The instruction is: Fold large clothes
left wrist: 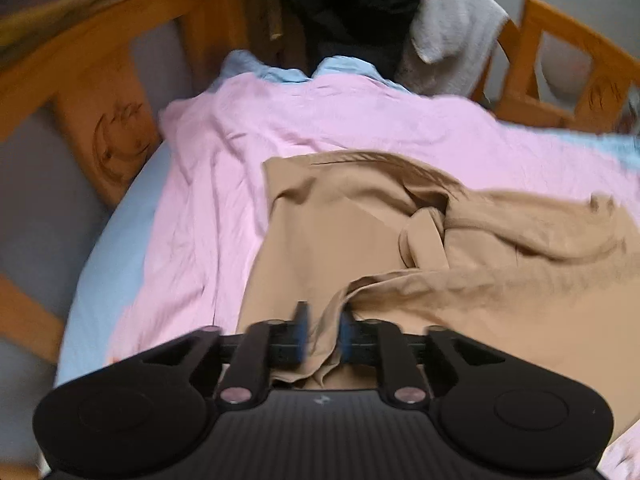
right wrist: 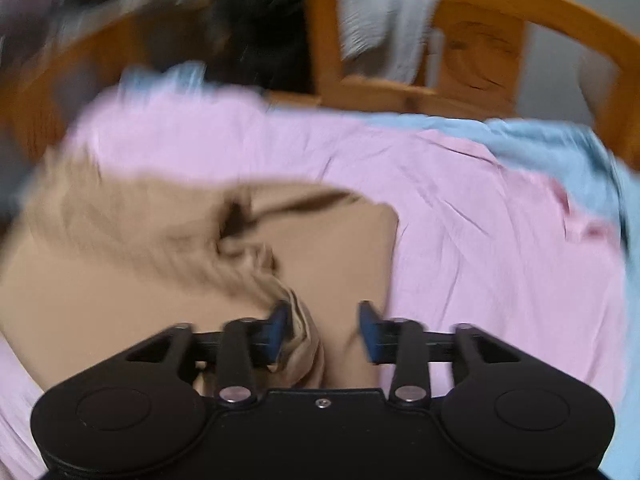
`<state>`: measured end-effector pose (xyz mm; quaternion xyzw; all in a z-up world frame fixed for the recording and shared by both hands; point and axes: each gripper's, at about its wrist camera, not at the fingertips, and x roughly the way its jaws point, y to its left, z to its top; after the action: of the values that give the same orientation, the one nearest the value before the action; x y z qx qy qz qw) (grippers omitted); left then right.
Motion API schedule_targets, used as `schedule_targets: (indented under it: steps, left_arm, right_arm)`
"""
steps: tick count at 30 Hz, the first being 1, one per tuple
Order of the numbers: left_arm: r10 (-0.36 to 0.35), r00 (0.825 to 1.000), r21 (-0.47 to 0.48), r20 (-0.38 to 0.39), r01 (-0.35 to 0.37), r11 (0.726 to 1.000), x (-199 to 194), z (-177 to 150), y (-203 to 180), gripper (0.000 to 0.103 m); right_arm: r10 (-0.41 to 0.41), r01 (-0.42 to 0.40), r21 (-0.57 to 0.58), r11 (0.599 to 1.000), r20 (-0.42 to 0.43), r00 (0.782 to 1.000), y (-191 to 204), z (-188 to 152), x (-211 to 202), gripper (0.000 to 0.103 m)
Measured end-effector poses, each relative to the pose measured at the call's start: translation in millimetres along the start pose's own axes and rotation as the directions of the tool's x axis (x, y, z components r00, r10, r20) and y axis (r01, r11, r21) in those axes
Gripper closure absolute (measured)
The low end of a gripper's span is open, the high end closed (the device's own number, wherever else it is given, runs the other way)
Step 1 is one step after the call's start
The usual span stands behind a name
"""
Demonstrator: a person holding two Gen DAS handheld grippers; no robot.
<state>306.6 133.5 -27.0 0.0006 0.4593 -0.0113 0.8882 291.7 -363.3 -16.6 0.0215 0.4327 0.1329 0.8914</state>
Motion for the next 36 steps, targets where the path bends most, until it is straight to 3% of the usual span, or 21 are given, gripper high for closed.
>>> schedule_targets:
  steps: [1, 4, 5, 9, 12, 14, 17, 18, 20, 21, 23, 24, 25, 28, 32, 34, 36]
  left_arm:
    - [0.001, 1.000, -0.025, 0.004, -0.001, 1.000, -3.0, -0.5, 4.8, 0.046]
    - [0.014, 0.998, -0.100, 0.060, -0.008, 0.995, -19.2, -8.5, 21.9, 0.022]
    - [0.015, 0.997, -0.122, 0.077, -0.006, 0.993, -24.7, -10.4, 27.7, 0.020]
    - [0.016, 0.989, -0.222, 0.146, 0.017, 0.975, -50.4, -33.2, 53.4, 0.009]
    - [-0.011, 0.986, -0.270, 0.164, 0.055, 0.961, -59.9, -62.8, 67.7, 0.007]
    - [-0.013, 0.989, -0.277, 0.146, 0.054, 0.959, -58.4, -80.1, 72.8, 0.007]
    - [-0.044, 0.992, -0.275, 0.120, 0.076, 0.958, -50.4, -99.4, 76.6, 0.019]
    - [-0.064, 0.992, -0.281, 0.110, 0.093, 0.955, -46.9, -103.2, 78.2, 0.029]
    - [-0.106, 0.988, -0.299, 0.110, 0.135, 0.945, -42.8, -109.3, 80.7, 0.051]
    - [-0.126, 0.985, -0.315, 0.117, 0.157, 0.936, -40.7, -109.9, 82.0, 0.069]
    - [-0.091, 0.990, -0.330, 0.108, 0.122, 0.936, -39.4, -108.3, 81.8, 0.099]
    - [-0.067, 0.992, -0.325, 0.108, 0.099, 0.941, -41.5, -105.1, 81.3, 0.100]
    - [-0.049, 0.992, -0.335, 0.119, 0.087, 0.938, -45.8, -101.6, 82.2, 0.101]
    - [-0.026, 0.989, -0.342, 0.147, 0.075, 0.937, -55.5, -88.7, 80.4, 0.102]
    - [0.030, 0.997, -0.244, 0.075, -0.011, 0.970, -30.6, -86.7, 64.9, 0.102]
    - [0.018, 0.998, -0.270, 0.058, -0.001, 0.963, -16.8, -94.9, 64.3, 0.102]
    - [0.002, 0.996, -0.297, 0.084, 0.023, 0.955, -14.1, -101.3, 68.2, 0.099]
  right_arm:
    - [0.028, -0.033, 0.066, 0.997, 0.071, 0.997, -6.0, -5.5, -12.3, 0.049]
    - [0.010, -0.043, 0.133, 0.990, 0.234, 0.972, -6.7, -27.2, -41.9, 0.027]
    - [-0.008, -0.034, 0.137, 0.990, 0.290, 0.957, -2.2, -39.0, -51.0, 0.025]
    - [-0.046, 0.004, 0.109, 0.994, 0.381, 0.923, 15.3, -78.0, -66.0, 0.012]
    - [-0.064, 0.045, 0.060, 0.997, 0.378, 0.924, 31.6, -104.9, -65.4, 0.007]
    - [-0.073, 0.073, 0.014, 0.997, 0.341, 0.937, 38.1, -114.0, -58.0, 0.006]
    - [-0.133, 0.147, -0.030, 0.989, 0.280, 0.951, 47.6, -122.4, -46.4, 0.018]
    - [-0.151, 0.159, -0.007, 0.987, 0.269, 0.951, 45.7, -123.8, -42.7, 0.027]
    - [-0.166, 0.148, 0.091, 0.985, 0.235, 0.958, 33.9, -125.2, -34.1, 0.048]
    - [-0.157, 0.122, 0.171, 0.978, 0.208, 0.965, 24.1, -126.5, -29.3, 0.061]
    - [-0.137, 0.080, 0.282, 0.956, 0.188, 0.972, 9.5, -132.0, -24.0, 0.080]
    - [-0.142, 0.075, 0.324, 0.943, 0.190, 0.971, 3.5, -134.0, -23.6, 0.094]
    - [-0.154, 0.070, 0.363, 0.929, 0.208, 0.966, -2.4, -135.9, -26.1, 0.101]
    - [-0.143, 0.000, 0.450, 0.893, 0.283, 0.948, -23.7, -131.1, -36.4, 0.101]
    - [-0.181, 0.087, 0.395, 0.914, 0.206, 0.962, -21.4, -127.2, -14.9, 0.101]
    - [-0.213, 0.145, 0.356, 0.923, 0.160, 0.964, -21.0, -131.2, -1.1, 0.101]
    - [-0.221, 0.153, 0.342, 0.927, 0.171, 0.960, -21.6, -132.4, 0.0, 0.100]
